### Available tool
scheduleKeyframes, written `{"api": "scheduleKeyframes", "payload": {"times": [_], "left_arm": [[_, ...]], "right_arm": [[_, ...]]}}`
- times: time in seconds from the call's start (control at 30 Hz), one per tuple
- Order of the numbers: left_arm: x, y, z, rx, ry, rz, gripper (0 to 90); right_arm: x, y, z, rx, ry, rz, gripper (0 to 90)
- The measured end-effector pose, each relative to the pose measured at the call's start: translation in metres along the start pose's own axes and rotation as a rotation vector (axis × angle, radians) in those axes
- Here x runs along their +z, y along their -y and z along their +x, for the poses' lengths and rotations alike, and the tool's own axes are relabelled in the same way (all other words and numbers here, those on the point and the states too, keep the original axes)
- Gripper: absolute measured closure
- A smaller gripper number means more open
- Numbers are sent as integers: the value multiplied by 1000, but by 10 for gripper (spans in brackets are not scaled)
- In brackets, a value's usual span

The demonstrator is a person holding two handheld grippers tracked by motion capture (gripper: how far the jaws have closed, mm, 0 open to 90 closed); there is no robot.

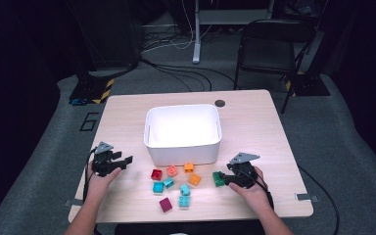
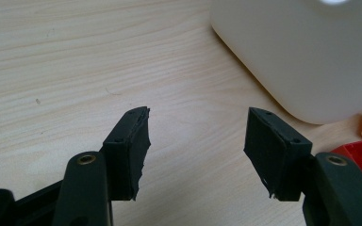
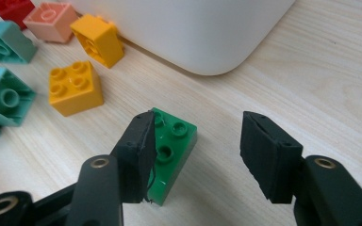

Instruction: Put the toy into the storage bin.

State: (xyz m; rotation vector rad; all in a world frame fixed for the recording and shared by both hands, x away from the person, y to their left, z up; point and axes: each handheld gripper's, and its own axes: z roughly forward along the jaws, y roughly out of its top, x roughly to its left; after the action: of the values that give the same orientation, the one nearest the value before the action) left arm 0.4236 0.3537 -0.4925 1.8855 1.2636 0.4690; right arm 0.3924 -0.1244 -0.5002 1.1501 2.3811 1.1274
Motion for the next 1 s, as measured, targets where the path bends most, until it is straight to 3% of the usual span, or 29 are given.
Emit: {"api": "scheduleKeyframes", "payload": {"times": [0.07, 0.43, 0.63, 0.8, 0.83, 1.0], "left_arm": [[0, 0, 0, 0, 0, 0, 404], [-1, 0, 2, -5, -5, -2, 405], [-1, 0, 2, -4, -8, -3, 404], [-1, 0, 2, -4, -14, -7, 404], [-2, 0, 2, -3, -15, -7, 405], [-2, 0, 2, -1, -12, -9, 405]], "right_arm": [[-2, 0, 2, 12, -17, -7, 461], [9, 1, 15, -25, -70, 39, 439], [17, 0, 22, -67, -62, 58, 441], [19, -1, 25, -92, -46, 79, 516], [20, -1, 24, -94, -54, 82, 567], [18, -2, 23, -86, -66, 87, 584]]}}
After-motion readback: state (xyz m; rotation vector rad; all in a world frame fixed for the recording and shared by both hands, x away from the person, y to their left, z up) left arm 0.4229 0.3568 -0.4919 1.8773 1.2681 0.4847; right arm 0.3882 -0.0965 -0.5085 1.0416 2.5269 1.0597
